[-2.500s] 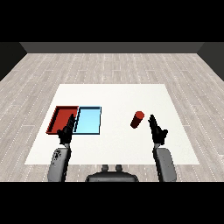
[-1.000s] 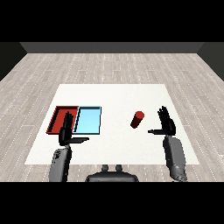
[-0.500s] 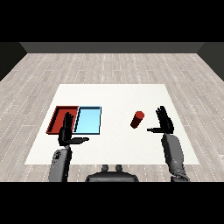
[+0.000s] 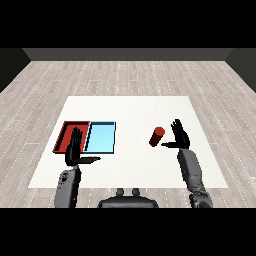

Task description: Pick the red can and put it in the red box

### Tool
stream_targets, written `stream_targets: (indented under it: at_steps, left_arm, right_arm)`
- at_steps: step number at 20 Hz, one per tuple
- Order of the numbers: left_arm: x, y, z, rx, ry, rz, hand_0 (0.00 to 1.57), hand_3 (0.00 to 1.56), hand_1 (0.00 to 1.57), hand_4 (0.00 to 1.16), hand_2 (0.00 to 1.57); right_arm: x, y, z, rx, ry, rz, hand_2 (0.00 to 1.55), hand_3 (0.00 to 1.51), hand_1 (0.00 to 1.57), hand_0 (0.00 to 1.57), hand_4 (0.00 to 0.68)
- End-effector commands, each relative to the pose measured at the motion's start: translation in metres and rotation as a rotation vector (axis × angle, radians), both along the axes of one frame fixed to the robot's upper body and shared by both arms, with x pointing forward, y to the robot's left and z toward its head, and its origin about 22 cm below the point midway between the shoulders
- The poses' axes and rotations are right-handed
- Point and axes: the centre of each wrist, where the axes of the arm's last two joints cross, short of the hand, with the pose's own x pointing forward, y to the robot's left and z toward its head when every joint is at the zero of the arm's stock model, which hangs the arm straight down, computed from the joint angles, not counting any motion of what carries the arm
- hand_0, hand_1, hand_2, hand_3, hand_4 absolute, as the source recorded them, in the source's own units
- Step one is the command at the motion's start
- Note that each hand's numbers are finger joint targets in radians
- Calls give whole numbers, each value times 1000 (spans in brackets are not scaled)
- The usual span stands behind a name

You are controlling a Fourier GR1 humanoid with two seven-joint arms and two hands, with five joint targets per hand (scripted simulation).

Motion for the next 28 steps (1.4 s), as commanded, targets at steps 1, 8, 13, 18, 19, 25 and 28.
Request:
stream_targets:
  at_steps: [1,8,13,18,19,25,28]
  left_arm:
    - [-8,2,7,-4,-11,-5,0,0,0,0,0]
    - [-1,-29,-3,-30,-16,1,0,0,0,0,0]
    - [-23,-11,11,-13,-4,4,0,0,0,0,0]
    - [-7,-10,-1,-17,-16,-15,0,0,0,0,0]
    - [-9,7,-5,-24,-10,1,0,0,0,0,0]
    - [-8,-12,-5,-34,5,-8,0,0,0,0,0]
    - [-22,11,17,-38,-5,-5,0,0,0,0,0]
  right_arm:
    - [-2,-9,-17,26,27,0,0,0,0,0,0]
    - [12,51,-16,62,18,15,0,0,0,0,0]
    - [17,40,-28,95,32,7,0,0,0,0,0]
    - [-2,33,-53,86,47,-4,0,0,0,0,0]
    - [10,30,-28,73,54,13,0,0,0,0,0]
    - [25,47,-35,94,68,20,0,0,0,0,0]
    - [-2,37,-57,85,56,13,0,0,0,0,0]
